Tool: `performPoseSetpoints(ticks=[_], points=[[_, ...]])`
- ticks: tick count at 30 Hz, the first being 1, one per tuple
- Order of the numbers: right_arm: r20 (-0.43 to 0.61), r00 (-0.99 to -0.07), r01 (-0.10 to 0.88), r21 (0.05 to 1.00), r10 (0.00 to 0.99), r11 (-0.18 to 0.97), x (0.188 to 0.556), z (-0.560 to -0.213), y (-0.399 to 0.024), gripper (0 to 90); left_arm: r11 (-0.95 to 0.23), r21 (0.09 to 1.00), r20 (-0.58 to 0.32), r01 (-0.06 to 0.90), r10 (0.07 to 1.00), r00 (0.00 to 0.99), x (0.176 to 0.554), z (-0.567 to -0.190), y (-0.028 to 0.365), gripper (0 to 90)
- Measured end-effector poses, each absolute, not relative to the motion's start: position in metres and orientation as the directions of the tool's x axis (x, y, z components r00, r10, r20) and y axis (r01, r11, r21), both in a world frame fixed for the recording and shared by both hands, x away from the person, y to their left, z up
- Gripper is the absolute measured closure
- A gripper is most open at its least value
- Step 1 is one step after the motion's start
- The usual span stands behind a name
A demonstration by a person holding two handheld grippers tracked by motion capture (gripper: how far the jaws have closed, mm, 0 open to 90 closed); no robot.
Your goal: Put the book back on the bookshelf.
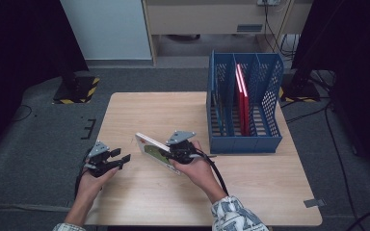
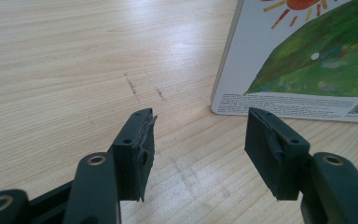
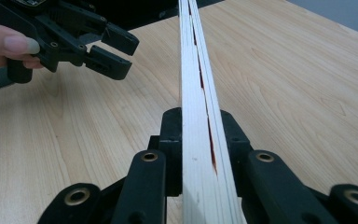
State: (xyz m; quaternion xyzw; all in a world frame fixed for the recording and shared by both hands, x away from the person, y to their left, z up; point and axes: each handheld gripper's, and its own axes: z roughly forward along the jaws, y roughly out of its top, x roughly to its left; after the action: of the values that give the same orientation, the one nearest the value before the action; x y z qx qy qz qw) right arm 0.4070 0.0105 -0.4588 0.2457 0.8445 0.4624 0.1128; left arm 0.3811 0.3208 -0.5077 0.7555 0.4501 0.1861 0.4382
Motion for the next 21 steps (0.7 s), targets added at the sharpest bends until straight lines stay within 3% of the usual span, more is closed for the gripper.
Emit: performPoseSetpoints(ticks=[21], points=[[0.034,-0.845,0.317,0.836,0.534,0.448,0.4106,-0.4633,0.0173,67.7,-0.210,0.830,-0.115,0.517,0.842,0.527,0.3810,-0.5074,0.3201,40.9]])
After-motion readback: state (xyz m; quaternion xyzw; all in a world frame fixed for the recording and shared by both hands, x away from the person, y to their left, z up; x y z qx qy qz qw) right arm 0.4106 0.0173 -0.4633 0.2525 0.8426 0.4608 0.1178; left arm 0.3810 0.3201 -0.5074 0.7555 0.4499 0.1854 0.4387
